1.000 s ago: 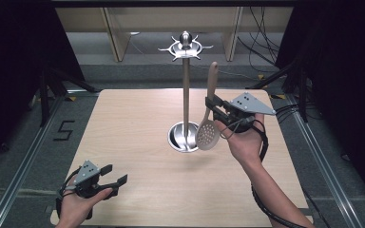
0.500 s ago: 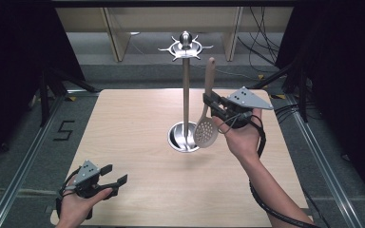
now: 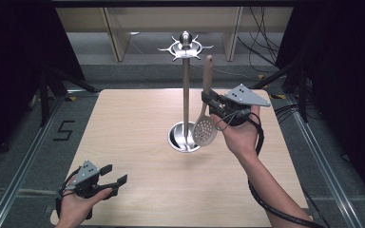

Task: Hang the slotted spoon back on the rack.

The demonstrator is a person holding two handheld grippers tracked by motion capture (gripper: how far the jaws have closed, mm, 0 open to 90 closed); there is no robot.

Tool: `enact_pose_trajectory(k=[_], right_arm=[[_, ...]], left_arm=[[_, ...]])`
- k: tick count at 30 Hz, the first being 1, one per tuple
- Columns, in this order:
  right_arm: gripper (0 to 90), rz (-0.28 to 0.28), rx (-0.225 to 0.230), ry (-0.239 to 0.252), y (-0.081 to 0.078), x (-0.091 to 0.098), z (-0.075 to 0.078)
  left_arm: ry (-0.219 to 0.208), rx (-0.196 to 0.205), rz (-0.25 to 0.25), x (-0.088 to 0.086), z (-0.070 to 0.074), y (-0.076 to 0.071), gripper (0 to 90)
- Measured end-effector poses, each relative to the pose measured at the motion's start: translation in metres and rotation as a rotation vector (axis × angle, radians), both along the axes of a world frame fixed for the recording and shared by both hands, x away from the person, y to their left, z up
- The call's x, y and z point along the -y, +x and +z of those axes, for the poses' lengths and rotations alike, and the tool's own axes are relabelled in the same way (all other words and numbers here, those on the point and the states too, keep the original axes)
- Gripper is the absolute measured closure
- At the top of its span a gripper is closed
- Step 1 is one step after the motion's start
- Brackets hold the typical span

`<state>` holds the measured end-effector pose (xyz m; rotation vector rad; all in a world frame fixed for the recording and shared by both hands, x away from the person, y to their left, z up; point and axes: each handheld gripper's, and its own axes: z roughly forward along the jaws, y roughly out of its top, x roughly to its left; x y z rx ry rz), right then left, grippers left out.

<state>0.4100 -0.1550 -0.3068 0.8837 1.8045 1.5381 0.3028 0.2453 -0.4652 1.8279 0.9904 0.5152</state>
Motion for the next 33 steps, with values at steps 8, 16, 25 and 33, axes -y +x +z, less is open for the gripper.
enact_pose_trajectory(k=[8, 16, 25, 33], right_arm=[[75.4, -0.007, -0.001, -0.002, 0.003, -0.003, 0.001], [75.4, -0.003, -0.016, 0.001, 0.005, -0.006, 0.003], [75.4, 0.004, -0.026, -0.004, 0.006, -0.009, 0.002], [75.4, 0.007, -0.035, -0.009, 0.008, -0.011, 0.002]], left_arm=[[0.009, 0.007, -0.008, -0.001, 0.0, 0.001, 27.6], [0.005, 0.004, -0.005, -0.001, 0.0, 0.0, 27.5], [0.001, -0.001, -0.002, 0.0, 0.0, 0.0, 27.6], [-0.03, -0.023, 0.022, 0.002, 0.0, -0.002, 27.5]])
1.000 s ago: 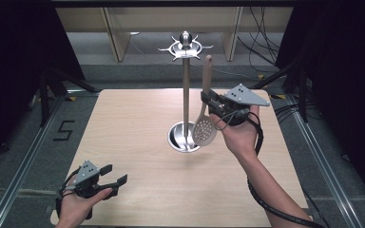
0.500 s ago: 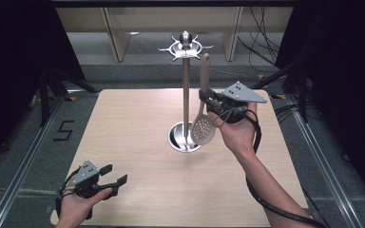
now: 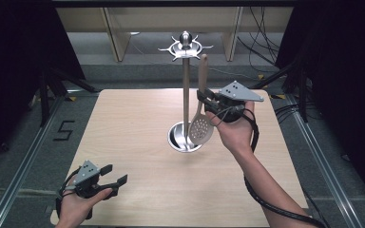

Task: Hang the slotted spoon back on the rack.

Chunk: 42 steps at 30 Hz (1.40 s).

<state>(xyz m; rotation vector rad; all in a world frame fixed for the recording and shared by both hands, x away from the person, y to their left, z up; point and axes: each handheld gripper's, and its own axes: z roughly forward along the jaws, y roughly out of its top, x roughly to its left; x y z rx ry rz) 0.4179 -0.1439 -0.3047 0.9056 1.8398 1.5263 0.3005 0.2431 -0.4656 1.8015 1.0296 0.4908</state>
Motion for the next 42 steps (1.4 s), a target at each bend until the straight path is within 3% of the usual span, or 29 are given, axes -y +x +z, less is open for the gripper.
enact_pose_trajectory(k=[1, 2, 4, 7, 10, 13, 17, 21, 22, 23, 27, 28, 35, 36, 37, 42], right_arm=[[75.4, -0.004, 0.008, -0.006, 0.0006, -0.0002, -0.0001], [75.4, -0.005, 0.026, -0.014, 0.0015, -0.0002, 0.0001], [75.4, -0.002, 0.026, -0.016, 0.0017, -0.0003, 0.0003], [75.4, 0.003, -0.002, -0.002, 0.0017, -0.0026, 0.0001], [75.4, -0.001, 0.004, -0.013, 0.0036, -0.0029, -0.0009], [75.4, 0.003, -0.013, 0.005, 0.0033, -0.0042, -0.0012], [75.4, 0.009, -0.015, -0.008, 0.0039, -0.0044, -0.0006], [75.4, 0.006, -0.013, -0.012, 0.0056, -0.0056, -0.0006], [75.4, 0.006, 0.006, -0.02, 0.007, -0.0052, -0.0006], [75.4, 0.008, -0.025, -0.008, 0.0054, -0.0062, -0.0005], [75.4, 0.004, -0.012, -0.011, 0.0068, -0.0066, -0.0009], [75.4, 0.008, -0.028, -0.007, 0.0066, -0.0073, -0.0015], [75.3, 0.007, -0.037, -0.009, 0.0085, -0.0081, -0.0039], [75.3, 0.016, -0.009, -0.022, 0.0104, -0.0075, -0.0041], [75.3, 0.018, -0.028, -0.016, 0.0096, -0.0082, -0.0043], [73.4, 0.02, -0.025, -0.016, 0.0095, -0.0082, -0.0045]], left_arm=[[0.0, 0.0, 0.0, 0.0, 0.0, 0.0, 27.6], [0.029, 0.021, -0.024, -0.0023, 0.0005, 0.0019, 27.6], [0.004, 0.001, -0.001, -0.0002, 0.0, 0.0001, 27.5], [0.003, 0.004, -0.004, -0.0001, 0.0001, 0.0002, 27.5], [-0.001, -0.001, 0.003, 0.0001, 0.0, -0.0003, 27.6], [0.031, 0.025, -0.025, -0.0021, 0.0009, 0.0018, 27.6], [0.009, 0.008, -0.008, -0.0006, 0.0005, 0.0004, 27.6], [0.031, 0.026, -0.026, -0.0021, 0.0009, 0.0019, 27.5], [0.021, 0.018, -0.018, -0.0014, 0.0008, 0.0011, 27.5], [0.031, 0.028, -0.029, -0.0022, 0.0009, 0.002, 27.5], [0.048, 0.041, -0.043, -0.0035, 0.0013, 0.0033, 27.5], [-0.004, -0.007, -0.001, 0.0001, 0.0003, -0.0009, 27.6], [0.009, 0.007, -0.013, -0.0009, 0.0006, 0.0001, 27.5], [0.008, 0.005, -0.011, -0.0008, 0.0006, -0.0001, 27.5], [0.008, 0.007, -0.013, -0.0009, 0.0006, 0.0, 27.6], [0.009, 0.007, -0.013, -0.0009, 0.0006, 0.0, 27.5]])
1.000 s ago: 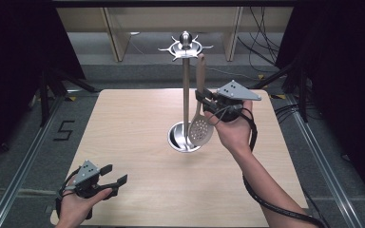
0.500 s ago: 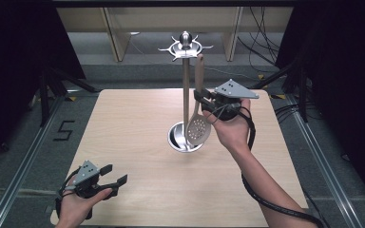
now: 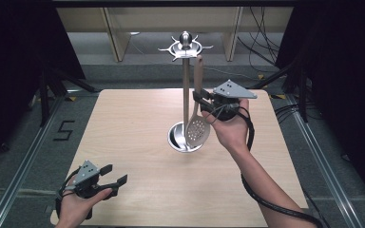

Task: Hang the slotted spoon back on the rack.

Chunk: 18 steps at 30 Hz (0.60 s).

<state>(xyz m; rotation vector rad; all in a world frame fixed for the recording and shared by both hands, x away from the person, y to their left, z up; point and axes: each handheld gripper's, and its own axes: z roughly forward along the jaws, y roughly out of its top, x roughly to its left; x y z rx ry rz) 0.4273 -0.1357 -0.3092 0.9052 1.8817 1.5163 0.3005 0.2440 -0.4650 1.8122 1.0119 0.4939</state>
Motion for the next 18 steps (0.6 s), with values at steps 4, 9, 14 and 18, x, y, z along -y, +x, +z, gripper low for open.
enact_pose_trajectory(k=[4, 9, 14, 18], right_arm=[[60.1, 0.028, 0.044, -0.028, -0.001, 0.003, 0.0], [51.9, 0.042, 0.029, -0.035, -0.004, 0.009, -0.009], [45.5, 0.05, -0.019, -0.061, -0.012, 0.023, -0.026], [41.6, 0.042, -0.058, -0.096, -0.019, 0.038, -0.04]], left_arm=[[-0.002, 0.001, 0.0, 0.0, 0.0, 0.0, 27.6], [-0.002, -0.004, 0.002, 0.0, 0.0, 0.0, 27.5], [0.019, 0.015, -0.01, 0.0, 0.0, 0.001, 27.5], [-0.005, -0.012, 0.012, 0.002, -0.001, 0.0, 27.5]])
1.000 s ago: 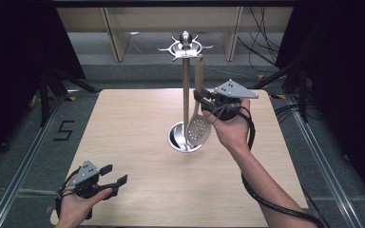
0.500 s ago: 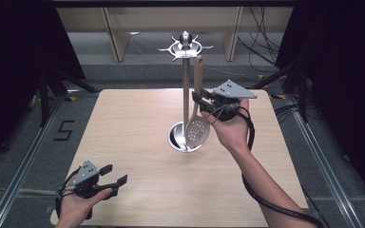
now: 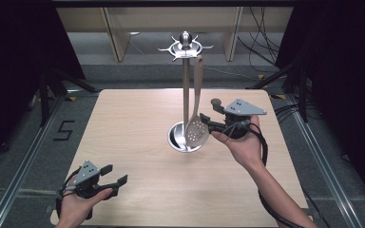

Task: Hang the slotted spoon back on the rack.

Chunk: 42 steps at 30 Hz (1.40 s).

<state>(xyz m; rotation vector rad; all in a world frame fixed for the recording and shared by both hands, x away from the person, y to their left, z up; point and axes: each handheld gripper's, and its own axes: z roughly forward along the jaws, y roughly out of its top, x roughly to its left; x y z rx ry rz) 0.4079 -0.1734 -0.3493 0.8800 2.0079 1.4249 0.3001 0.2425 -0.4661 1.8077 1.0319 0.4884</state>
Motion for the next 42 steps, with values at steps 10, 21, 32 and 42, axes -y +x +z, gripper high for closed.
enact_pose_trajectory(k=[10, 21, 32, 42], right_arm=[[39.1, -0.023, -0.112, -0.041, -0.017, 0.032, -0.041], [38.3, -0.05, -0.223, -0.075, -0.029, 0.061, -0.084], [37.8, -0.067, -0.338, -0.069, -0.036, 0.081, -0.117], [38.1, -0.117, -0.377, -0.004, -0.036, 0.098, -0.122]], left_arm=[[0.014, 0.002, -0.009, 0.0, 0.0, 0.001, 27.5], [0.041, 0.025, -0.028, -0.001, -0.001, 0.003, 27.4], [0.061, 0.038, -0.045, -0.003, 0.0, 0.004, 27.3], [0.002, -0.013, -0.005, 0.003, -0.001, 0.0, 27.3]])
